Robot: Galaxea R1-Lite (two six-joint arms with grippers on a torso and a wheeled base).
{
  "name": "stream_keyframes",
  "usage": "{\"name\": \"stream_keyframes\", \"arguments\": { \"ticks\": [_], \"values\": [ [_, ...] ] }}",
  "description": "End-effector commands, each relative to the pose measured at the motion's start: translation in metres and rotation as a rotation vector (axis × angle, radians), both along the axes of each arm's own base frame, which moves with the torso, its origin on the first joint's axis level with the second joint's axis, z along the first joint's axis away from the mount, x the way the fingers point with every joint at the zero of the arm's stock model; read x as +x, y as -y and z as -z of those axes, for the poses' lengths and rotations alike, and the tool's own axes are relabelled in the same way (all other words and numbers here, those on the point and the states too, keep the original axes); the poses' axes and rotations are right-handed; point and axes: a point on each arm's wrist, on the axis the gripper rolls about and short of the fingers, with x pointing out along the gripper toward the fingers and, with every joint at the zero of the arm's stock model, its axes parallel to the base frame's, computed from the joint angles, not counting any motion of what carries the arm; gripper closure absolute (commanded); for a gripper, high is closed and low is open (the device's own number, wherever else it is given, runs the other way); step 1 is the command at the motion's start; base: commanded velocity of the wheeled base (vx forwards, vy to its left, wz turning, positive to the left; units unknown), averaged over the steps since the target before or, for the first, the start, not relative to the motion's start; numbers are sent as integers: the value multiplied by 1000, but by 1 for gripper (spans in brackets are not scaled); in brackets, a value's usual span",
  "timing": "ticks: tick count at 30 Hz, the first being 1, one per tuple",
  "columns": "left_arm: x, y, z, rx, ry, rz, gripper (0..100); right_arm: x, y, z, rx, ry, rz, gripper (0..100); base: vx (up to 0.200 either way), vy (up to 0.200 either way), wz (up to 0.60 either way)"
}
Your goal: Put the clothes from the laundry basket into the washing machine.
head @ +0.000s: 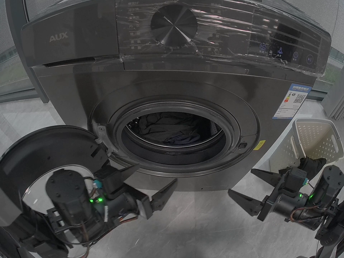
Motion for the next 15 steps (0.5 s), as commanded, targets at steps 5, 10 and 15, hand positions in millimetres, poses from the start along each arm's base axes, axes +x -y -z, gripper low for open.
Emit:
{"name": "stream_keyframes", "arguments": {
  "ticks": [5, 10, 15],
  "values": [
    [-43, -48, -20, -53, 116, -31, 0, -14, 53, -23, 32, 78, 210, 0, -120, 0, 0],
    [-49, -60, -24, -36, 158, -54, 0, -26, 68, -23, -26, 48, 263, 0, -200, 0, 0],
    [-62, -90, -30, -29, 214, -134, 0, -65, 92, -23, -62, 7, 323, 0, -200, 0, 0]
  ]
}}
